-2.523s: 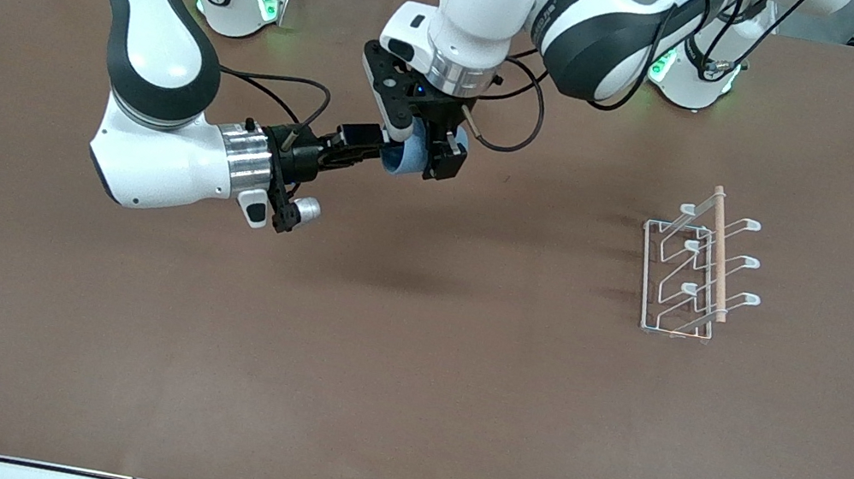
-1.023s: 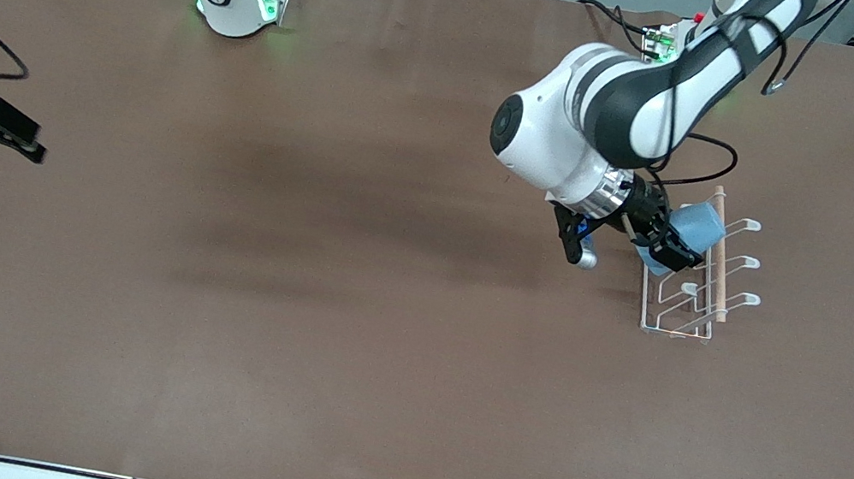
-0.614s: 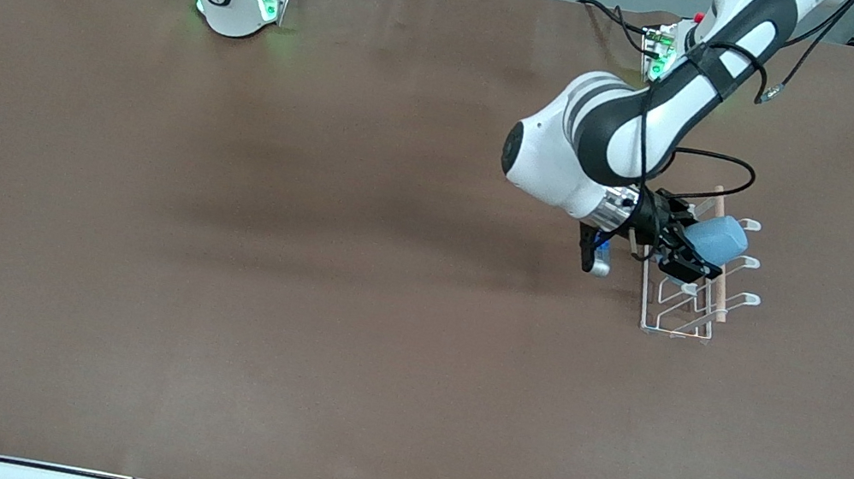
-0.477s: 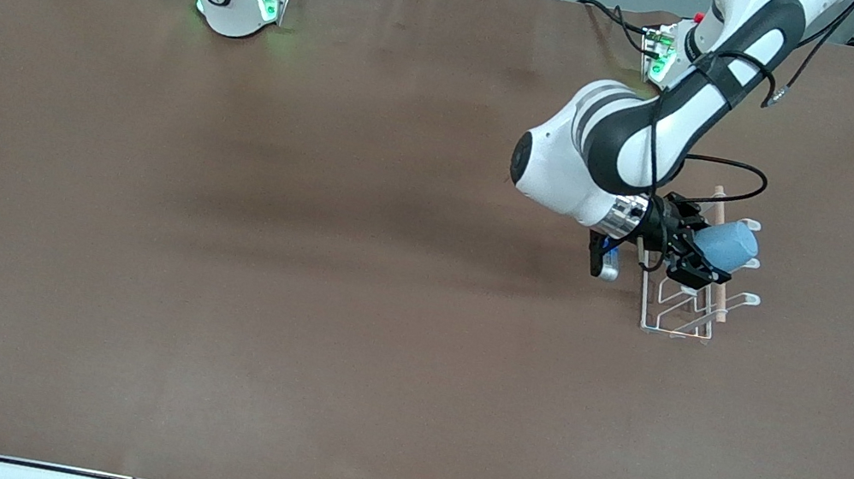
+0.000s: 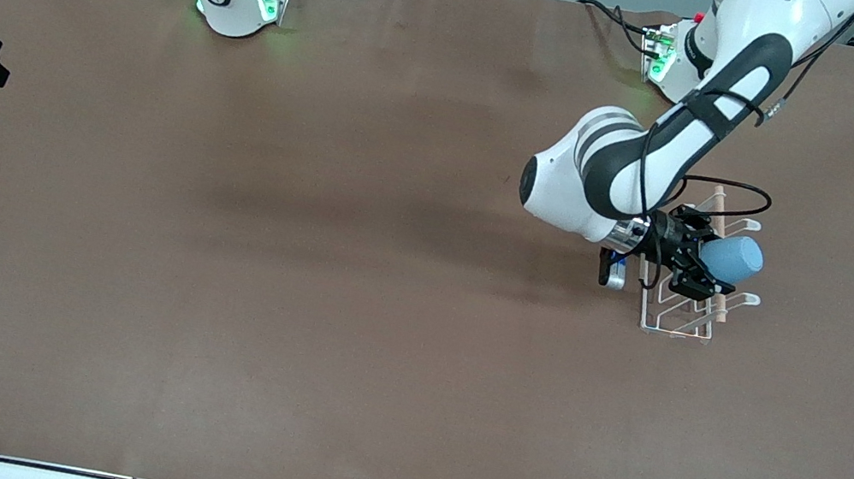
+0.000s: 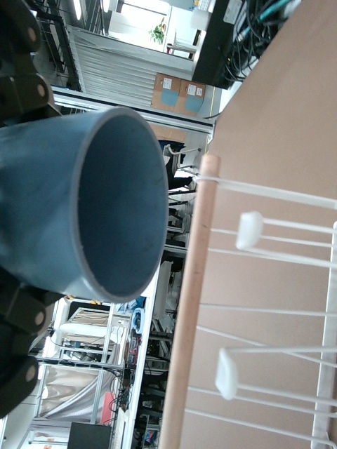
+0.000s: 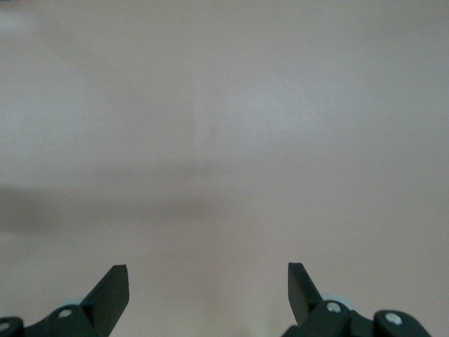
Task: Hang cup on cup holder
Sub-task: 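Slide the cup onto a white hook of the holder with the left gripper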
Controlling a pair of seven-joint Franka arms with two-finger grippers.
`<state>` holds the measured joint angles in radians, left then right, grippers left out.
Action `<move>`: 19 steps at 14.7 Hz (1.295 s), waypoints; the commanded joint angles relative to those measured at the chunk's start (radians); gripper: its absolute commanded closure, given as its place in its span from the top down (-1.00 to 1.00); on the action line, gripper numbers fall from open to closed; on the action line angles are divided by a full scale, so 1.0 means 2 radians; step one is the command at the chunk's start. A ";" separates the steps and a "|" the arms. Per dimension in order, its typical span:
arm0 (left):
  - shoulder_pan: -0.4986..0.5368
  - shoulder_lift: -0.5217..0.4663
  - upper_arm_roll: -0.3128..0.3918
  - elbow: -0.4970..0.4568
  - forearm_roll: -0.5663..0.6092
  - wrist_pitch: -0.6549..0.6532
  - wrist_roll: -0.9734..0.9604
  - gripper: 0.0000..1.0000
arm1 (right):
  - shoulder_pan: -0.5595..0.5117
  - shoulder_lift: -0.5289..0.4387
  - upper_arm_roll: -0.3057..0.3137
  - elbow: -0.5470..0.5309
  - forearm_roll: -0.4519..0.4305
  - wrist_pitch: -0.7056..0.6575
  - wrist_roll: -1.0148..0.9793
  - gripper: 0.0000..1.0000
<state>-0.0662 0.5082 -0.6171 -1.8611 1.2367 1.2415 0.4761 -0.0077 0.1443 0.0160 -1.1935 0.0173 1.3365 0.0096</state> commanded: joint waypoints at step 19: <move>-0.001 0.095 0.010 0.019 0.080 -0.036 -0.066 0.29 | 0.002 -0.006 0.003 -0.001 -0.003 -0.007 0.014 1.00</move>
<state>-0.0684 0.6723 -0.5955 -1.8508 1.3740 1.1920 0.3698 -0.0063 0.1443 0.0159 -1.1935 0.0176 1.3326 0.0236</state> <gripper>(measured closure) 0.220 0.000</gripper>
